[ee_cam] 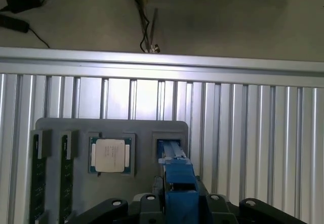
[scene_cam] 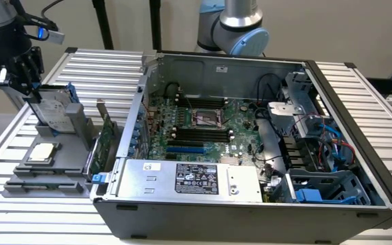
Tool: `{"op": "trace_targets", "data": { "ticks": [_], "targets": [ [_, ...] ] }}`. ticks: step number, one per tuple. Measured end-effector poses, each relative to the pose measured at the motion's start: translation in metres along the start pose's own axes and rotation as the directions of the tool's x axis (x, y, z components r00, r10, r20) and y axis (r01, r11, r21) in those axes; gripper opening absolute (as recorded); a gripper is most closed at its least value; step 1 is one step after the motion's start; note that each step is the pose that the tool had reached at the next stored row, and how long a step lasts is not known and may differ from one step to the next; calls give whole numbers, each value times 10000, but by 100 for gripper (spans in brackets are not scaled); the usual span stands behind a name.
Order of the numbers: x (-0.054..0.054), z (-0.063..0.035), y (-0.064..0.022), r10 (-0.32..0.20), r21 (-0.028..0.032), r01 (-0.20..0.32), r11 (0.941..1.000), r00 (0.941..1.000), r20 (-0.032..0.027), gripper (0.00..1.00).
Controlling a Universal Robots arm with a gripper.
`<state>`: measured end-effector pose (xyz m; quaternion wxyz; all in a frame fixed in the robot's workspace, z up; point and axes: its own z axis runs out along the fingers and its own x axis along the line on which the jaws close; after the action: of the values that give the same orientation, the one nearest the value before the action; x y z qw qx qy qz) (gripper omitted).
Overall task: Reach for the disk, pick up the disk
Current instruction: 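Pick up the disk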
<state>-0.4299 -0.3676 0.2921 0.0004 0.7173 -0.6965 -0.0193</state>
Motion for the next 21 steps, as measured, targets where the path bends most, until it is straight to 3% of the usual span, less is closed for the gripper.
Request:
{"op": "trace_targets", "data": {
  "ticks": [14, 21],
  "targets": [
    [1, -8, 1, 0, 7, 0, 10000, 10000, 1, 33],
    [-5, -212, 6, 0, 4, 0, 10000, 10000, 0, 33]
  ]
}}
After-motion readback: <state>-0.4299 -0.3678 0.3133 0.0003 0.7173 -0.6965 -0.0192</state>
